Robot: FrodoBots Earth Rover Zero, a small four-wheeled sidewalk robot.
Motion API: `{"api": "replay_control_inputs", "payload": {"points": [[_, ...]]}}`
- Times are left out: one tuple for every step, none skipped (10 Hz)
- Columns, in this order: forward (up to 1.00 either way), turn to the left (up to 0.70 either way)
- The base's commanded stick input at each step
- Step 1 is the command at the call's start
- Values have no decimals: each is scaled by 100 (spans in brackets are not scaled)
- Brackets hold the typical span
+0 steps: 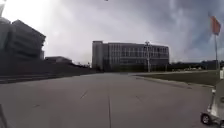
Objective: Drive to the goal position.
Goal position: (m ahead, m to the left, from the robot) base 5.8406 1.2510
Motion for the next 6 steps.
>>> {"api": "replay_control_inputs", "payload": {"points": [[11,0],[0,0],[0,0],[11,0],[24,0],[38,0]]}}
